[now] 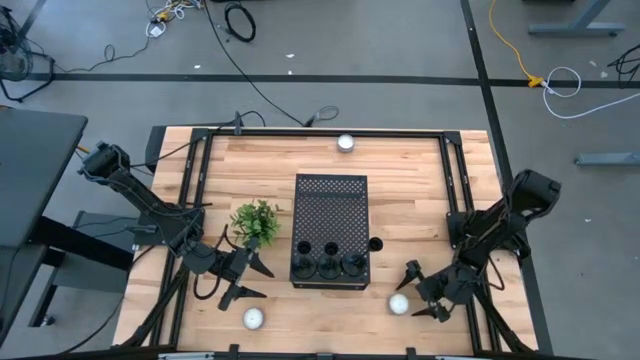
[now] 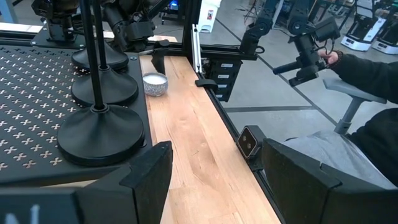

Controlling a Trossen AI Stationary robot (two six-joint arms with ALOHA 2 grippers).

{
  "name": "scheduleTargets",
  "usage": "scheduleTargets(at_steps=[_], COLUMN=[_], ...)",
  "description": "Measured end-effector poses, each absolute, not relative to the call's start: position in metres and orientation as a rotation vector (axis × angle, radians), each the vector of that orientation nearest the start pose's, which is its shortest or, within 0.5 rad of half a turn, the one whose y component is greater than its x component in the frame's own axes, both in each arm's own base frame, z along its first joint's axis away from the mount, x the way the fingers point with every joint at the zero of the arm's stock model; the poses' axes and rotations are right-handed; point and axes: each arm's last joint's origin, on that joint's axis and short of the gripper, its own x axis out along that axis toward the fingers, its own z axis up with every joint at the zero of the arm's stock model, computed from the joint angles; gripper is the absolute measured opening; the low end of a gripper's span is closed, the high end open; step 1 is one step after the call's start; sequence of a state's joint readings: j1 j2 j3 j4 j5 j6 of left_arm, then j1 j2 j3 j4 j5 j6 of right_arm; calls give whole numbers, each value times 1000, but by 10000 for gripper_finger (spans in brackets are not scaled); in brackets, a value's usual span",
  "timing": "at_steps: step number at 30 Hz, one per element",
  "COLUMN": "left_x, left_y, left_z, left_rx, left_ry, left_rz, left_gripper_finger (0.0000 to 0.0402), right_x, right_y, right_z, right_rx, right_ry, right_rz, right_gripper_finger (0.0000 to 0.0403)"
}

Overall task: Pick & Place candle stick holders
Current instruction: Put the blue patterned candle on the shelf

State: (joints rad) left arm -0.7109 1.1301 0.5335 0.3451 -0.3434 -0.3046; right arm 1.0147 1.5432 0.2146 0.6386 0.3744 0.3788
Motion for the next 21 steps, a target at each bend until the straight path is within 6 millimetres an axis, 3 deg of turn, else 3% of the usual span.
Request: scheduleTargets(at_steps=[8,21], left_x=[185,185], left_y=[-147,-147], left_z=[231,231], left_rx=[-174,-175], left_ry=[273,273], left_rz=[-335,-335], left_gripper_finger=[248,248], right_x=[132,139], right_y=[173,175], right_z=[89,93], right_rx=[-94,-102], right_ry=[604,598], right_rz=[496,492], right_gripper_finger=[400,400])
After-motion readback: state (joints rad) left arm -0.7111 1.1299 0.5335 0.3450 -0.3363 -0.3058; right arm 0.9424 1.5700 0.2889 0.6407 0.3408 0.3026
